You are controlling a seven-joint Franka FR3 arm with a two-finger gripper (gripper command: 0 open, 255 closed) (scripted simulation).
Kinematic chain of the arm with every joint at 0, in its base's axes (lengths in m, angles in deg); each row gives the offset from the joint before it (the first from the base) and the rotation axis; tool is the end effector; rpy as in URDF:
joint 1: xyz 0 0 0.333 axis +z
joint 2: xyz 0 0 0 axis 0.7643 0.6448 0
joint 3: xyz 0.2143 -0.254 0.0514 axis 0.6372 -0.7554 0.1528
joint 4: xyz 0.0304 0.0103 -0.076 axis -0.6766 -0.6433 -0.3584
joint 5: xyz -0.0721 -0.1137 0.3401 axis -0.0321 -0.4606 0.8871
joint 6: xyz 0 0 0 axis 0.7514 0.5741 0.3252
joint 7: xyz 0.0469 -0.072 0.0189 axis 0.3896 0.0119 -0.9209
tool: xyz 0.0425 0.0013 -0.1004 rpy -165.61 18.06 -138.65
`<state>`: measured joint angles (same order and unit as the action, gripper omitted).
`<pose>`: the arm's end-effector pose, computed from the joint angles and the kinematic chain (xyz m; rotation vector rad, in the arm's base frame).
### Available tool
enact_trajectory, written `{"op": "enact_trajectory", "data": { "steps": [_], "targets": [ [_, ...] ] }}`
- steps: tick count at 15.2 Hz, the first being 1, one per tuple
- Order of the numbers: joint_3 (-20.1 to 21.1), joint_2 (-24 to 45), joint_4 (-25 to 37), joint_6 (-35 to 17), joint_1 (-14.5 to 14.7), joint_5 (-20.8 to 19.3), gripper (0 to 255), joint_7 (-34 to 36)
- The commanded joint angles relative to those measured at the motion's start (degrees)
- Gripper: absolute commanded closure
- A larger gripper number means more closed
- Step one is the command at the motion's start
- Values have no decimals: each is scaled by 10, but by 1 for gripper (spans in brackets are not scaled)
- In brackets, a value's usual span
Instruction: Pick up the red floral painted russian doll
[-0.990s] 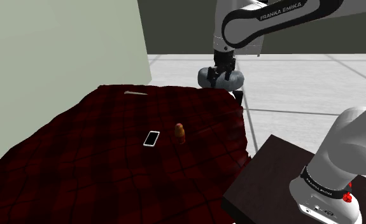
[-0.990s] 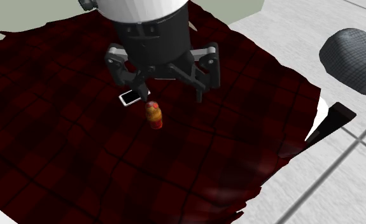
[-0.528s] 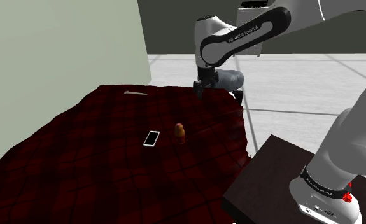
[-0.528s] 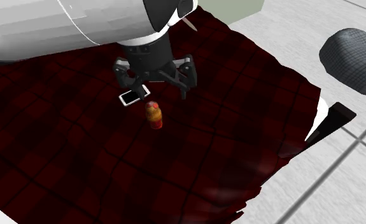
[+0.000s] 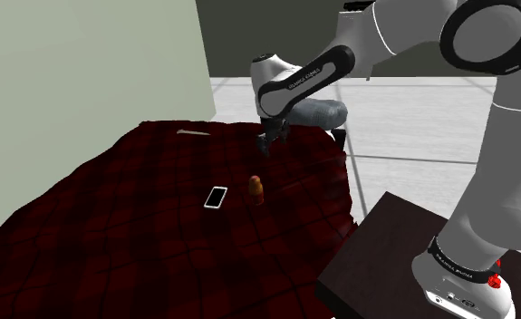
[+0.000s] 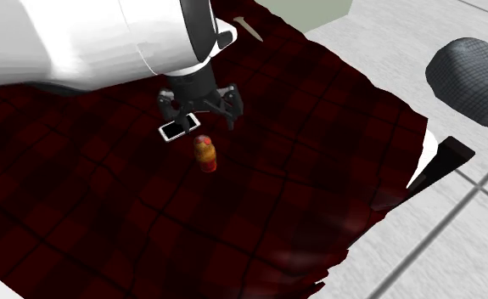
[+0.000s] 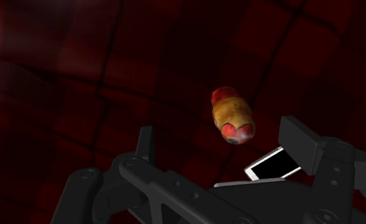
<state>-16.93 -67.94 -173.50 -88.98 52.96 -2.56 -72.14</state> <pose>0.5789 0.0665 0.3970 3.0275 -0.0489 -0.0184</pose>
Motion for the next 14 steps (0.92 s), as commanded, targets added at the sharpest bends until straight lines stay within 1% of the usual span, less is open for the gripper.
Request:
{"op": "enact_trajectory", "data": {
  "steps": [1,7,12,13,14],
  "targets": [
    [1,45,29,-6,5,-6,0,5],
    [2,182,148,2,22,-20,0,11],
    [1,305,275,27,39,-27,0,9],
    [1,321,293,32,41,-28,0,9],
    [0,326,294,27,41,-28,0,9]
  ]
}}
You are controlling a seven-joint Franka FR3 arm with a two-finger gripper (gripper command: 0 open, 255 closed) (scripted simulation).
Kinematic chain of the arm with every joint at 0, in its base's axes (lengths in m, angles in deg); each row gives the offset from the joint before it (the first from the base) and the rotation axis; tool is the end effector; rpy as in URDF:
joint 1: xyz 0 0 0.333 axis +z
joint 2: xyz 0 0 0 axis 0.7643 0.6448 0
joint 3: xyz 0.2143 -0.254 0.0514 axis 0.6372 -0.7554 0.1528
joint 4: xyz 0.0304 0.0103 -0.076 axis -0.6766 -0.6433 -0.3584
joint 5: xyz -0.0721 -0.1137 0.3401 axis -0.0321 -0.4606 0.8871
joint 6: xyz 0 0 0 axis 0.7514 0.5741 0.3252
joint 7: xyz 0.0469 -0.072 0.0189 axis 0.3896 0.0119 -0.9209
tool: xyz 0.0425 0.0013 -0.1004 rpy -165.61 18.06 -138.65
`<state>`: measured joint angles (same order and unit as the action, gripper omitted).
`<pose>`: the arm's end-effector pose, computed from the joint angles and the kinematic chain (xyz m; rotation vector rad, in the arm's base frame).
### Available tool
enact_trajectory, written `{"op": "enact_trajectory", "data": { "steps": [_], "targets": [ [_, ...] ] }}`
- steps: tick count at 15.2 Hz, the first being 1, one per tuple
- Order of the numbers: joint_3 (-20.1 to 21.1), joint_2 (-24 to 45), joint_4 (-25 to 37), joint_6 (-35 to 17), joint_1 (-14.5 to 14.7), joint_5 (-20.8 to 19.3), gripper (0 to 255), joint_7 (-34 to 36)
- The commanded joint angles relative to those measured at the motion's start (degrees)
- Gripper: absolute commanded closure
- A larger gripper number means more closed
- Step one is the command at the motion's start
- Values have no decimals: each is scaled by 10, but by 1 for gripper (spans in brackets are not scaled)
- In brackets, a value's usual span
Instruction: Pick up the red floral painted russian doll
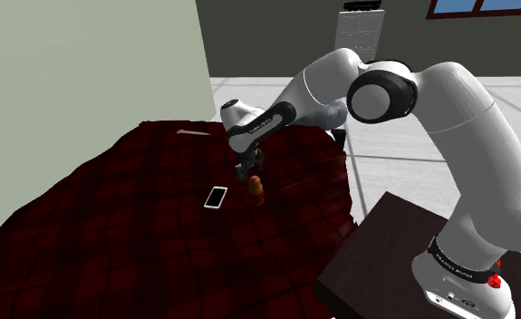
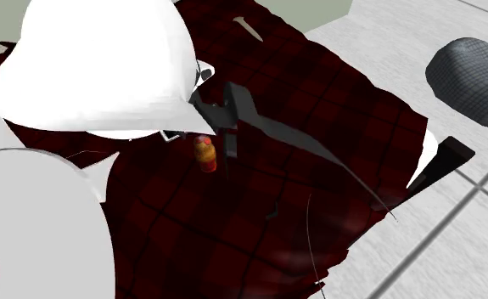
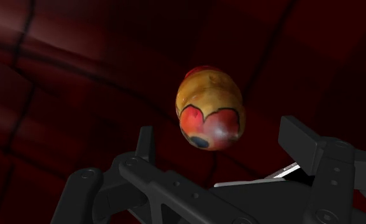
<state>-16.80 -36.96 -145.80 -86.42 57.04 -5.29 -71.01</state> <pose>0.6888 0.1209 0.2454 2.9993 0.0481 -0.1552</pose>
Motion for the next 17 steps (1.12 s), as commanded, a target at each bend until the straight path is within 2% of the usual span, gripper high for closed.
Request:
{"op": "enact_trajectory", "data": {
  "steps": [1,8,9,17],
  "targets": [
    [-1,21,17,-3,0,-1,0,-1],
    [-4,50,21,-27,2,-4,0,3],
    [-4,50,22,-27,1,-4,255,2],
    [-4,49,20,-28,1,-4,255,2]
  ]
}}
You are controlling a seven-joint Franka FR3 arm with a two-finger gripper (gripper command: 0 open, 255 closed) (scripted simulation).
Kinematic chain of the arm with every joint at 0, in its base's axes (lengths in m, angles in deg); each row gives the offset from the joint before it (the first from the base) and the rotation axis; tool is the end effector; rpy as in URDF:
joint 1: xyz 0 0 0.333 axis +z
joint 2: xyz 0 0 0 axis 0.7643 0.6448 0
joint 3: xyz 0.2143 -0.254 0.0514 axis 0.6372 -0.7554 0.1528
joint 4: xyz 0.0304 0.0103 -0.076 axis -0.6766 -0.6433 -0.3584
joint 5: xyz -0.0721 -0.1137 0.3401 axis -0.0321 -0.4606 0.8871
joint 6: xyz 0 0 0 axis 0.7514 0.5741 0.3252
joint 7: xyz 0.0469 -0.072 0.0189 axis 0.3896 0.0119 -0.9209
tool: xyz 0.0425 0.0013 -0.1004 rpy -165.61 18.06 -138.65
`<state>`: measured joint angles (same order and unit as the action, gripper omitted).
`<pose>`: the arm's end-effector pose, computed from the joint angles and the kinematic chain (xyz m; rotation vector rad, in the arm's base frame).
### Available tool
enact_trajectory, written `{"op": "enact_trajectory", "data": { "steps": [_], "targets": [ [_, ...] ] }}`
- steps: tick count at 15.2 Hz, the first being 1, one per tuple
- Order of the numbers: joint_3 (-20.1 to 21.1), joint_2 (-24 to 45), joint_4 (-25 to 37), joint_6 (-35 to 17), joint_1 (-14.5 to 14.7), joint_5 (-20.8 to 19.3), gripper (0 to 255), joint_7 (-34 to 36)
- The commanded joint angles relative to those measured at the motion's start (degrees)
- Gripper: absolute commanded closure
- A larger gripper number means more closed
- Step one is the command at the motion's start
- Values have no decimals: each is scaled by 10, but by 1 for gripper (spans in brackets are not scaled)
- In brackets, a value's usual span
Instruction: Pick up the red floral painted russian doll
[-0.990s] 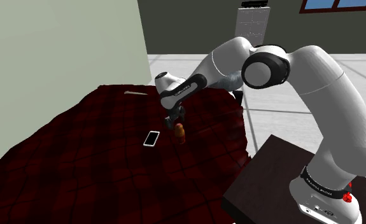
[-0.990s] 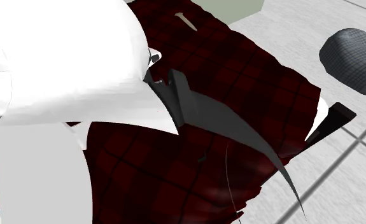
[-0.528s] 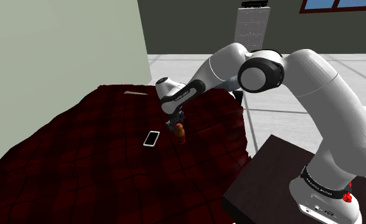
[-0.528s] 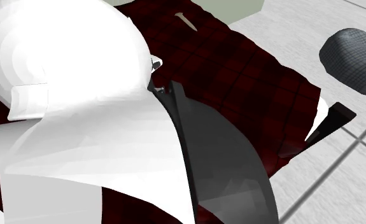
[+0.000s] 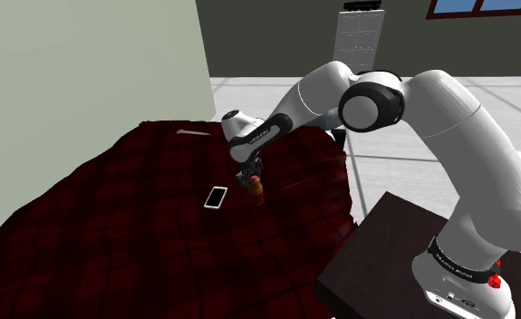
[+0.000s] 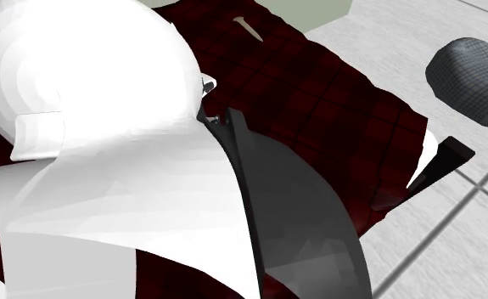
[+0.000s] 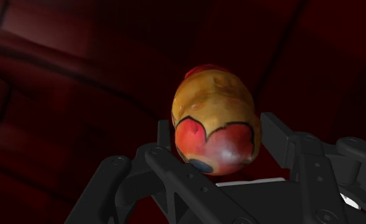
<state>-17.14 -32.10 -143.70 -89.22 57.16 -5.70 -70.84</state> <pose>0.6958 0.1207 0.2040 2.9995 0.0521 -0.1544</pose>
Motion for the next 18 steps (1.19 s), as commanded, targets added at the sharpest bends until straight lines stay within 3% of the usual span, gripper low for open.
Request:
{"op": "enact_trajectory", "data": {
  "steps": [1,18],
  "targets": [
    [0,1,1,1,1,0,255,1],
    [6,-71,-1,71,-2,8,255,-10]
  ]
}}
